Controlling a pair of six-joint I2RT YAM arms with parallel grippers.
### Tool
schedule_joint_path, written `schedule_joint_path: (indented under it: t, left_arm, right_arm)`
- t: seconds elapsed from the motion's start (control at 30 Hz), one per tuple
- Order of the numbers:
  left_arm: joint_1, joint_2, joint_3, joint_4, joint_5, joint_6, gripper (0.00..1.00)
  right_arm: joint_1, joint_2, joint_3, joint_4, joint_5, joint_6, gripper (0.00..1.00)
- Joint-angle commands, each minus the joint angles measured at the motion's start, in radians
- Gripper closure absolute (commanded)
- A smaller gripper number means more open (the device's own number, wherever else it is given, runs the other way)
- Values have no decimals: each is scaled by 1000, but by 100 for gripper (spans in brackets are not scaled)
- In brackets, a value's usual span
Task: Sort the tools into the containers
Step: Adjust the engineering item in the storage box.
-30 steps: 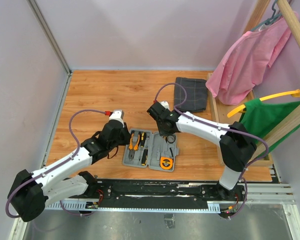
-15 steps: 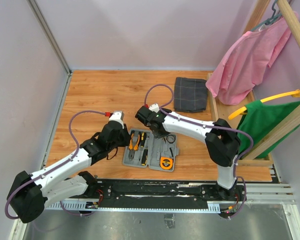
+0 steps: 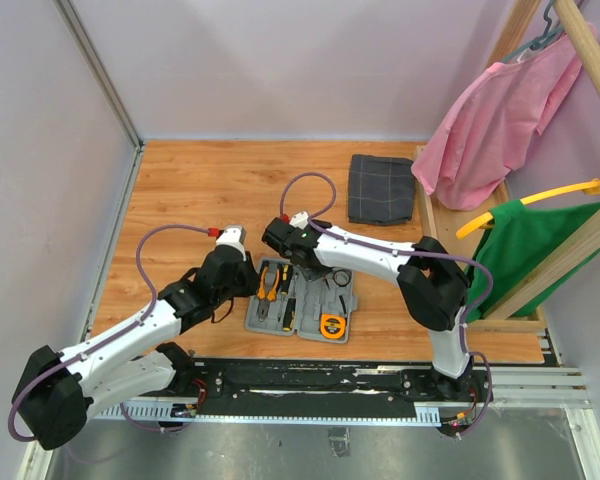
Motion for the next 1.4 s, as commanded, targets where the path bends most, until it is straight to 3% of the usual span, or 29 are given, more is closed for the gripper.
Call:
schedule_joint_path:
  t: [0.0,0.27,0.47,0.93,1.2,1.37]
  left_arm:
    - [9,-23,-13,-3,2,-12,77]
    - [9,-28,-19,-2,5,-14,77]
    - [9,-32,-23,-8,7,-14,77]
    - [9,-33,-29,-5,6,-20,77]
    - [9,-34,-31,-5,3,-22,77]
    - [9,-31,-31,-4,-2,-17,77]
  right_arm:
    - [16,8,32,-32,19,0,87]
    - [17,50,45,-32,11,-4,81]
    - [22,67,67,-31,10,-5,63]
    - [24,20,19,83,-164,-3,66]
    - [20,-74,-37,106,-135,5,65]
    - [1,-138,-127,180,-211,-61,73]
